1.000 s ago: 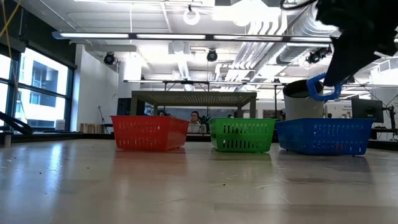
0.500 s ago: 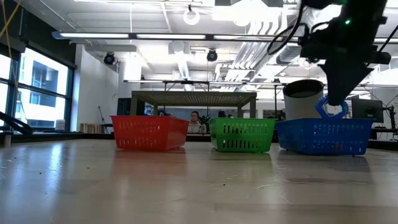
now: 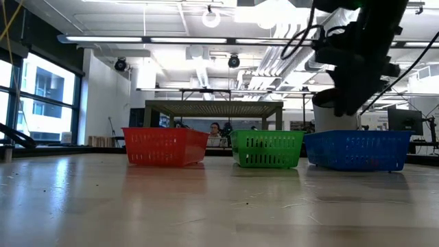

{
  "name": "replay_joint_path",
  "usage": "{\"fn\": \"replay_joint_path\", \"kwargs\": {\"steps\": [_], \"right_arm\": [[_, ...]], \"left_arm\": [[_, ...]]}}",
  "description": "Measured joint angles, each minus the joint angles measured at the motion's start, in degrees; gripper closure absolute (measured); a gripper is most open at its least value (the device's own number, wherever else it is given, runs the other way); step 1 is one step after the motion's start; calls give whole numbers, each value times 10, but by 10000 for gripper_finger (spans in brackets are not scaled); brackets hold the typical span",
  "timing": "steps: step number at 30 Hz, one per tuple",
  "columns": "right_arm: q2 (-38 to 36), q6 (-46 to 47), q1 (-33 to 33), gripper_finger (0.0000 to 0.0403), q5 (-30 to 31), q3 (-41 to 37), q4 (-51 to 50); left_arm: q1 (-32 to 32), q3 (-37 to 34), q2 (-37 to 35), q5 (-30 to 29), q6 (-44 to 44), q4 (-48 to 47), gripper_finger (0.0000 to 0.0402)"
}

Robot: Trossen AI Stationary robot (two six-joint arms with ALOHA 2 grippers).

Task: Pick & Place Office Desk Supplies
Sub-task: Put the blue rubber band into the red bin

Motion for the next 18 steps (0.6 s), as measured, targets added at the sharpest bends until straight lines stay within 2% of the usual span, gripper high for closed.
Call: {"fn": "replay_joint_path", "kwargs": {"steps": [4, 7, 10, 15, 18], "right_arm": [[-1, -23, 0, 206, 30, 0, 31], [-9, -45, 1, 203, 29, 0, 56], [-26, -62, 14, 205, 29, 0, 86], [-55, -75, 62, 209, 33, 0, 154], [-62, -96, 101, 210, 34, 0, 211]], "left_arm": [[0, 0, -1, 0, -22, -22, 211], [0, 0, -12, 8, -30, -55, 211], [0, 0, -36, 24, -76, -117, 211], [-8, 0, -71, 106, -199, -278, 211], [-22, 0, -74, 159, -213, -385, 211]]}}
